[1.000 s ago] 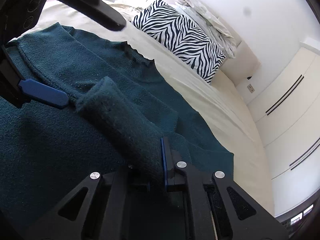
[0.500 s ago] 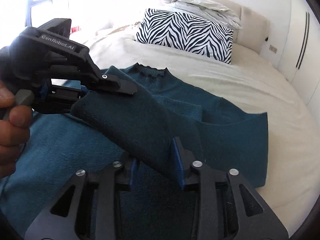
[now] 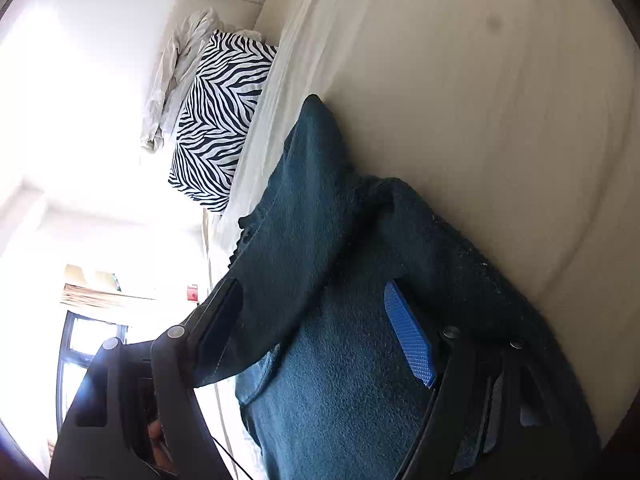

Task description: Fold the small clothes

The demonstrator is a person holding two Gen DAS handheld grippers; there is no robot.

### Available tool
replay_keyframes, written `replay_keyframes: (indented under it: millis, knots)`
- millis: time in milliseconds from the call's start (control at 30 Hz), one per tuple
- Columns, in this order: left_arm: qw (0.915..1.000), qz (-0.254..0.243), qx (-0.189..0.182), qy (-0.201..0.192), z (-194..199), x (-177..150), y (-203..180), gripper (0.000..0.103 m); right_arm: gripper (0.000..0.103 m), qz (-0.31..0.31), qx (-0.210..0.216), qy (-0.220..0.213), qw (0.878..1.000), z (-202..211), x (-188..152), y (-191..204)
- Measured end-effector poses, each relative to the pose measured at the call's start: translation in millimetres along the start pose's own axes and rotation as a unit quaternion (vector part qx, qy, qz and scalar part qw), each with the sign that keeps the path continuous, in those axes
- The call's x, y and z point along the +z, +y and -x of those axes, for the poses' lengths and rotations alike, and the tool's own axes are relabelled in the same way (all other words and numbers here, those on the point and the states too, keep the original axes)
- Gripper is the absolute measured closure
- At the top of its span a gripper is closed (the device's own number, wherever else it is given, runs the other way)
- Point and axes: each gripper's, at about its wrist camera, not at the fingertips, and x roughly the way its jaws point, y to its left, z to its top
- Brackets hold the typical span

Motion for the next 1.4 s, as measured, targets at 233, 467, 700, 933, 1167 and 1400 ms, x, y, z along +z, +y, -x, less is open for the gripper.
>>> replay_keyframes:
  millis: [233, 467, 700, 933, 1167, 1400]
  knots:
    - [0.9988, 0.041, 0.018, 0.019, -18, -16, 51, 0.095, 0.029, -0.05, 0.049, 0.024, 0.997, -28, 9, 13]
    - [0.9983, 0.055, 0.01, 0.017, -23, -22, 61, 0.095, 0.029, -0.059, 0.016, 0.042, 0.997, -73, 24, 27]
    - [0.9985, 0.053, 0.0, 0.016, -21, -22, 56, 0.095, 0.029, -0.072, 0.032, -0.005, 0.997, -62, 36, 21]
    - [0.9988, 0.042, 0.001, 0.023, -31, -22, 47, 0.095, 0.036, -0.103, 0.067, -0.068, 0.99, -40, 53, 1]
    - [0.9982, 0.056, 0.01, 0.019, -40, -24, 63, 0.095, 0.053, -0.103, 0.071, -0.077, 0.989, -42, 54, -14]
    - [0.9994, 0.023, -0.018, -0.02, -26, -15, 48, 0.095, 0.053, -0.09, 0.061, -0.084, 0.99, -46, 51, -13]
